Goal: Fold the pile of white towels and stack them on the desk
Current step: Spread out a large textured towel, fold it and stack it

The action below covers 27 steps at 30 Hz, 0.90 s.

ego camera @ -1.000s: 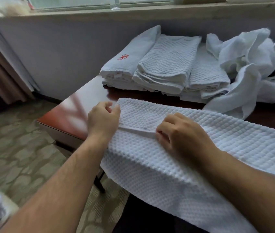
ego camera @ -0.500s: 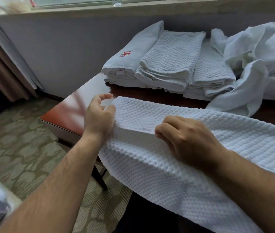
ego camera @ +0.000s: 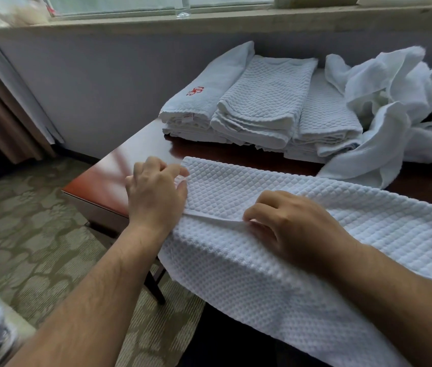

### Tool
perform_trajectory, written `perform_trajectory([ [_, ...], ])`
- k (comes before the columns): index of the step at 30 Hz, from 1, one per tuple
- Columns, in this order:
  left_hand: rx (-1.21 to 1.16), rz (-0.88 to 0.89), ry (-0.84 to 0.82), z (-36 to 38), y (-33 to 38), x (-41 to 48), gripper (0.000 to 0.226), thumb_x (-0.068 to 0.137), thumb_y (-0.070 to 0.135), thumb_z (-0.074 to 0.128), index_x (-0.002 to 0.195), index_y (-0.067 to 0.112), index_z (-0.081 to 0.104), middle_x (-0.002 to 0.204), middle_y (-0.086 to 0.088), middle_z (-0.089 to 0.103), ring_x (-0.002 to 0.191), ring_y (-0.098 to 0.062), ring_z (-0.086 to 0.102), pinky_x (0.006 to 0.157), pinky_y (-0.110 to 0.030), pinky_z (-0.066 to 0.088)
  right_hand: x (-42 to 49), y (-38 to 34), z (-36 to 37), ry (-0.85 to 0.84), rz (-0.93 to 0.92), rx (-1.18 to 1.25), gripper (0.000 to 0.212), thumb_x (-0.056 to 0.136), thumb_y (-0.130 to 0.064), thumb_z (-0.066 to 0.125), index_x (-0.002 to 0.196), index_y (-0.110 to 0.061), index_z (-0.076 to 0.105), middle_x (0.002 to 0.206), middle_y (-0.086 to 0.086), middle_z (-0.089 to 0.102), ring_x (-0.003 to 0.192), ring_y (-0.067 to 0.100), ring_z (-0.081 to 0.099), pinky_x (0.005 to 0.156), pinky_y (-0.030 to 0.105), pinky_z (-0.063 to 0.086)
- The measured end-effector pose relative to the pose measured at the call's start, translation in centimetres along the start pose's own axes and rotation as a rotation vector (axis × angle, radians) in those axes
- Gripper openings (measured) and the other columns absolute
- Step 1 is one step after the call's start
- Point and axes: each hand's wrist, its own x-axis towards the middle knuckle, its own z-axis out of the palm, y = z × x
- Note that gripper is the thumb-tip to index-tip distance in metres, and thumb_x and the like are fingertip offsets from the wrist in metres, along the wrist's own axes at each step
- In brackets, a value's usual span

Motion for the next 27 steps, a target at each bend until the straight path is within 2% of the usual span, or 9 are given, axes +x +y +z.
perform_trajectory([
  [2,0.017,0.071,-0.042,-0.2,0.7,-0.1,0.026,0.093,0.023,0.064,0.116,0.033,0.071,0.116,0.004,0.057,0.117,-0.023,0.047,0.099,-0.044,0.031,-1.3,0.0,-0.5,0.019,0.073,-0.046,0.019,0.088,-0.016,0.075,0.107,-0.016,0.074,0.096,0.002,0.067,0.084,0.024,0.062,0.07,0.04,0.054],
  [4,-0.025,0.123,-0.118,-0.1,2.1,-0.5,0.03,0.094,0.025,0.06,0.121,0.034,0.069,0.123,0.005,0.058,0.122,-0.02,0.048,0.103,-0.044,0.03,-2.9,0.2,-1.2,0.049,0.204,-0.095,0.036,0.08,-0.018,0.079,0.116,-0.018,0.071,0.104,0.002,0.066,0.095,0.025,0.059,0.08,0.041,0.05],
  [7,-0.16,0.224,-0.227,0.5,5.6,-1.5,0.034,0.097,0.033,0.055,0.13,0.033,0.065,0.135,0.005,0.057,0.13,-0.017,0.045,0.109,-0.041,0.03,-5.9,0.8,-2.6,0.082,0.403,-0.14,0.05,0.073,-0.021,0.081,0.121,-0.021,0.066,0.111,0.002,0.062,0.105,0.027,0.055,0.083,0.039,0.04],
  [12,-0.265,0.437,-0.324,2.2,12.9,-3.6,0.039,0.101,0.044,0.046,0.135,0.03,0.06,0.14,0.005,0.053,0.131,-0.016,0.043,0.109,-0.035,0.032,-10.7,1.7,-5.0,0.082,0.562,-0.184,0.054,0.068,-0.018,0.083,0.12,-0.017,0.068,0.109,0.006,0.065,0.102,0.035,0.059,0.083,0.048,0.047],
  [15,-0.266,0.614,-0.317,2.7,15.5,-5.2,0.059,0.092,0.066,0.043,0.135,0.03,0.059,0.139,0.006,0.054,0.128,-0.016,0.045,0.108,-0.036,0.035,-13.8,2.5,-6.5,0.106,0.639,-0.226,0.055,0.064,-0.014,0.086,0.116,-0.018,0.07,0.11,0.007,0.067,0.103,0.036,0.06,0.084,0.049,0.048],
  [18,-0.208,0.738,-0.371,3.0,15.6,-5.3,0.073,0.079,0.082,0.046,0.136,0.037,0.057,0.145,0.014,0.049,0.133,-0.011,0.039,0.109,-0.033,0.032,-16.5,3.4,-7.4,0.195,0.7,-0.197,0.042,0.067,-0.001,0.08,0.106,-0.016,0.075,0.105,0.008,0.07,0.1,0.038,0.063,0.085,0.054,0.05],
  [20,-0.257,0.744,-0.348,3.0,15.4,-5.2,0.055,0.081,0.073,0.057,0.124,0.04,0.066,0.14,0.015,0.054,0.129,-0.011,0.044,0.106,-0.035,0.037,-17.4,3.8,-7.4,0.257,0.677,-0.187,0.034,0.076,0.0,0.068,0.105,-0.014,0.077,0.103,0.008,0.073,0.099,0.037,0.064,0.086,0.054,0.051],
  [23,-0.348,0.767,-0.219,3.0,15.4,-5.6,0.02,0.088,0.042,0.07,0.103,0.033,0.079,0.123,0.007,0.069,0.114,-0.018,0.059,0.094,-0.042,0.048,-17.6,3.5,-7.1,0.31,0.604,-0.246,0.033,0.079,-0.01,0.055,0.103,-0.014,0.078,0.099,0.004,0.075,0.096,0.032,0.066,0.083,0.05,0.051],
  [27,-0.395,0.864,-0.105,3.1,15.0,-5.9,0.015,0.089,0.027,0.067,0.097,0.019,0.077,0.108,0.004,0.074,0.099,-0.023,0.068,0.081,-0.042,0.052,-17.9,3.5,-7.3,0.359,0.55,-0.267,0.02,0.084,-0.017,0.062,0.095,-0.013,0.077,0.094,0.003,0.073,0.092,0.032,0.065,0.079,0.05,0.051],
])
